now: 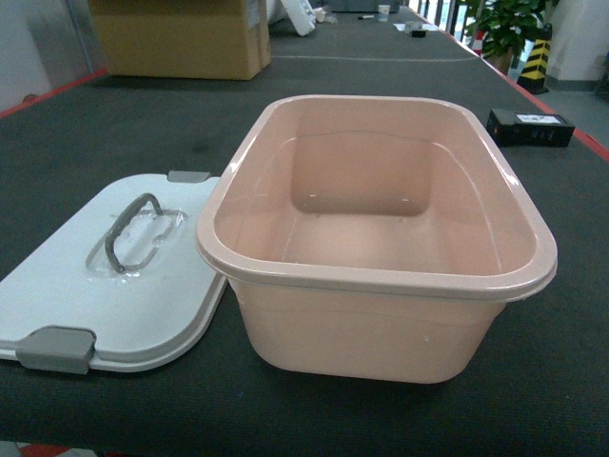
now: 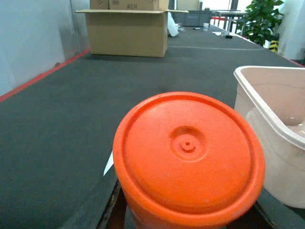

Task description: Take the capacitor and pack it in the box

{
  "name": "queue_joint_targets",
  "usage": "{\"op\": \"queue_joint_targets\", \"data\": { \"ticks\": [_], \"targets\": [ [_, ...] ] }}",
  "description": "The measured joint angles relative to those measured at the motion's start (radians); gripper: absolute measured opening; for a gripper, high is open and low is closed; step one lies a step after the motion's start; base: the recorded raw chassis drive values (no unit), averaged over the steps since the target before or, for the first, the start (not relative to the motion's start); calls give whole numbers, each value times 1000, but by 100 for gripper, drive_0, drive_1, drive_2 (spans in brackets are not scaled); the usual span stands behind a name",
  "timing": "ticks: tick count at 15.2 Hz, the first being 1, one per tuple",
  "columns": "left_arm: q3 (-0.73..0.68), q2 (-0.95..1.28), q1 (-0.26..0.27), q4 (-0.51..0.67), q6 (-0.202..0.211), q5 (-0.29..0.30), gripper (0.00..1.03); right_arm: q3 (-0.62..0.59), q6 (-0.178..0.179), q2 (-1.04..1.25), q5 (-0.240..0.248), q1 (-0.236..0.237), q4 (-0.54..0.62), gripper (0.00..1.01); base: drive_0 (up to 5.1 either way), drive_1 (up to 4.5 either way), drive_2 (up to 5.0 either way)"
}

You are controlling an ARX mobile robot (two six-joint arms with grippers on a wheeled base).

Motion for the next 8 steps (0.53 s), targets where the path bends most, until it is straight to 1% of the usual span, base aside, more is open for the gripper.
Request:
{"op": "queue_joint_targets", "data": {
  "ticks": [1,2,3,4,5,6,7,8],
  "targets": [
    [0,0,0,0,0,0,44,0,0,0,0,0,0,98,0,0,0],
    [0,44,-60,95,18,-152,44,0,0,0,0,0,0,98,0,0,0],
    [2,196,-150,291,44,-348,44,0,0,0,0,0,-1,98,0,0,0],
    [2,407,-159,486,66,-442,44,0,0,0,0,0,2,98,0,0,0],
    [20,597,-152,668,68,-448,44,0,0,0,0,0,0,98,0,0,0],
    [92,814,-179,867,72,-411,44,0,0,0,0,0,0,98,0,0,0],
    [194,986,-213,1000,68,-377,44,0,0,0,0,0,0,98,0,0,0],
    [318,1162,-266,1112,79,-358,44,0,0,0,0,0,0,98,0,0,0]
  ]
}}
